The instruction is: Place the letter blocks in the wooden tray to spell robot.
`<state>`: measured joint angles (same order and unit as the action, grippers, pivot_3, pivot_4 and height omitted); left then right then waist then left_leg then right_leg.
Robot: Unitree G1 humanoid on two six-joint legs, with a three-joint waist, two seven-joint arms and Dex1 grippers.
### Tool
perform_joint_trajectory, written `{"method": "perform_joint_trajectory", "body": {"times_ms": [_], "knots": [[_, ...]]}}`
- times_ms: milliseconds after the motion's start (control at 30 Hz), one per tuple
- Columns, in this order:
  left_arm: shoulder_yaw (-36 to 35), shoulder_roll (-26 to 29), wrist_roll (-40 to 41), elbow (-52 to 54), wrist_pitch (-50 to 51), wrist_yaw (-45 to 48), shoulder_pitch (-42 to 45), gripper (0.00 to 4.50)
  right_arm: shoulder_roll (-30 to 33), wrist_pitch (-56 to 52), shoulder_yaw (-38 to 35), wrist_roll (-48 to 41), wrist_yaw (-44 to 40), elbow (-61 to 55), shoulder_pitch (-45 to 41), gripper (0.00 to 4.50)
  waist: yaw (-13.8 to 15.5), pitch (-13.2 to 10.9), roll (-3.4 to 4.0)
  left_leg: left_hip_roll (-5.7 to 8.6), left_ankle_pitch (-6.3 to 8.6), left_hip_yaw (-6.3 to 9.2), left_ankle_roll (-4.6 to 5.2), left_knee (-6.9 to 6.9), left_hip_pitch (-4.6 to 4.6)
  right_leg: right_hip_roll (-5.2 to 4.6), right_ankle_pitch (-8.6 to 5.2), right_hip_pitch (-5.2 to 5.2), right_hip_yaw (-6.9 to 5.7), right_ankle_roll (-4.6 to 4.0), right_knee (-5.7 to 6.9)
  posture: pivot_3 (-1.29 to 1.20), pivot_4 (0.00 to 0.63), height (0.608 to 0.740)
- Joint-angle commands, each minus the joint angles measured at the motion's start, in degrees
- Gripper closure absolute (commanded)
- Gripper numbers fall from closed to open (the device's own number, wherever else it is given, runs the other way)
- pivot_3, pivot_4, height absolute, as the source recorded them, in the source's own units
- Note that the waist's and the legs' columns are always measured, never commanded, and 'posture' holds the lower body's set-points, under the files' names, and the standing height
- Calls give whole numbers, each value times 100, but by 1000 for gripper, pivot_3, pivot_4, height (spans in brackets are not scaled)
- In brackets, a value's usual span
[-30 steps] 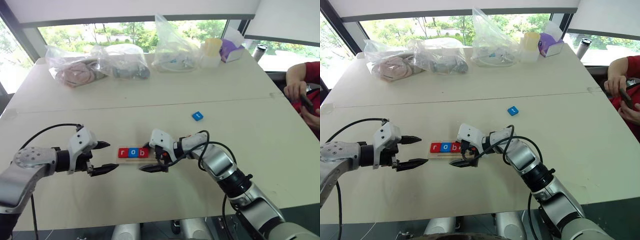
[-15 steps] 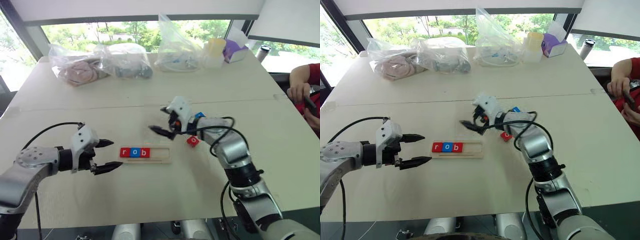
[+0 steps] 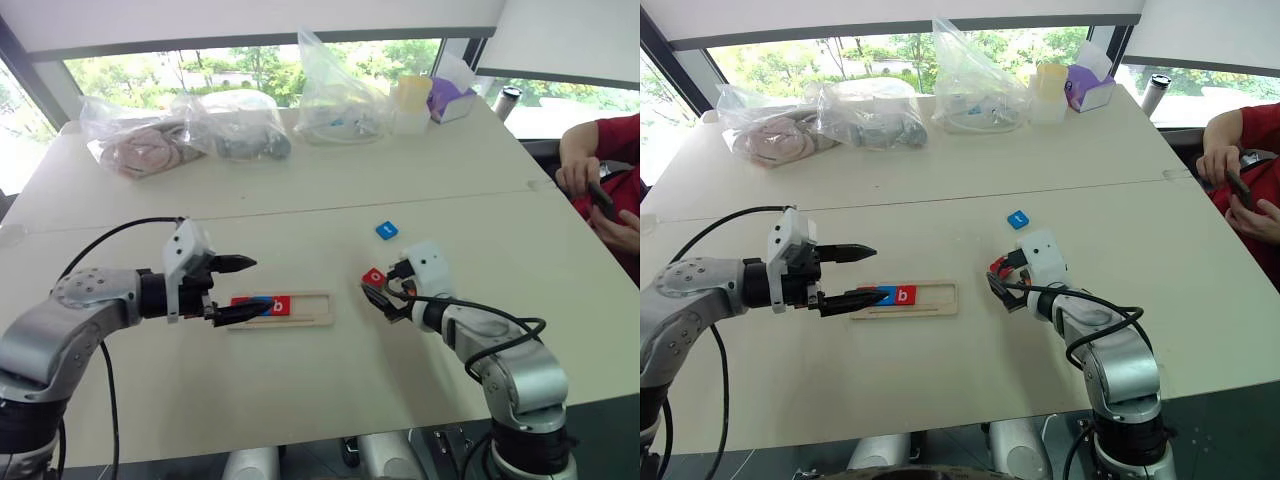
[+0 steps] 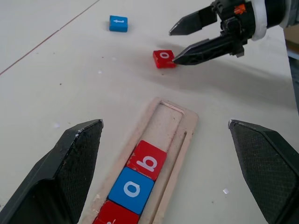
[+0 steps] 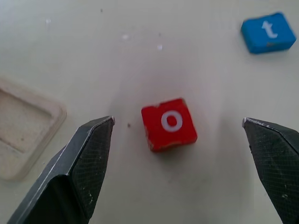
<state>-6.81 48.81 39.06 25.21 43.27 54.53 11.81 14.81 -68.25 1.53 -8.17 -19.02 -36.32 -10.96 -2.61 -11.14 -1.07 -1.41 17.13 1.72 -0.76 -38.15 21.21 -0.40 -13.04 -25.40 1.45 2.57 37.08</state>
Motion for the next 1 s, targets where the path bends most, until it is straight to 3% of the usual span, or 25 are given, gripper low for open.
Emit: {"method": "perform_joint_trajectory", "body": {"times_ms": [33, 167, 267, 400, 533, 733, 933, 1000], "knots": [[56, -3, -66, -64, -124, 37, 133, 0, 161, 557, 200, -53, -131, 329, 15, 52, 3, 0, 0, 0, 0, -1, 0, 0, 0, -1, 0, 0, 1, 0, 0, 0, 150, 740], [81, 4, -141, -93, -171, 34, 75, 0, 273, 1147, 439, 60, -138, 886, -23, 52, -1, 1, -2, 1, 0, -2, 0, 0, 5, -3, -1, -1, 1, 2, -4, 0, 150, 740], [64, 1, -139, -50, -150, 3, 29, 0, 322, 1355, 510, 95, -100, 996, 7, 1295, 2, 1, -2, 1, 0, -2, 0, 0, 5, -3, -2, -1, 1, 3, -5, 0, 150, 740], [66, 5, -169, -13, -165, -16, -69, 0, 277, 1342, 555, 134, 67, 848, 104, 3303, 1, 1, -3, 0, 0, -1, 0, 0, 4, -2, -2, -1, 1, 3, -3, 0, 150, 740], [116, -13, -202, -32, -172, -13, -17, 0, 29, 932, 375, 348, 720, 326, 251, 3303, 10, 1, -2, -1, 0, 2, 0, 0, 6, -2, -2, -1, 0, 3, -3, 0, 150, 740], [279, -112, -271, -180, -168, 30, 292, 0, -1283, -683, -3, 549, 1801, -863, 519, 3303, 23, 1, -2, -1, -2, 8, -4, 0, 11, -8, -2, -4, -2, 5, -3, 0, 150, 740], [670, -182, -387, -478, -234, 288, 698, 0, -1714, -746, -150, 731, 2230, -581, 499, 3303, 10, 1, -2, 4, -3, 3, -7, 0, 9, -13, -3, -3, -1, 5, -5, 0, 150, 740], [734, -157, -433, -594, -264, 380, 822, 0, -1836, -732, -62, 736, 2295, -476, 474, 2242, 8, 2, -2, 3, -3, 4, -7, 0, 9, -11, -3, -3, -2, 4, -5, 0, 150, 740]]}}
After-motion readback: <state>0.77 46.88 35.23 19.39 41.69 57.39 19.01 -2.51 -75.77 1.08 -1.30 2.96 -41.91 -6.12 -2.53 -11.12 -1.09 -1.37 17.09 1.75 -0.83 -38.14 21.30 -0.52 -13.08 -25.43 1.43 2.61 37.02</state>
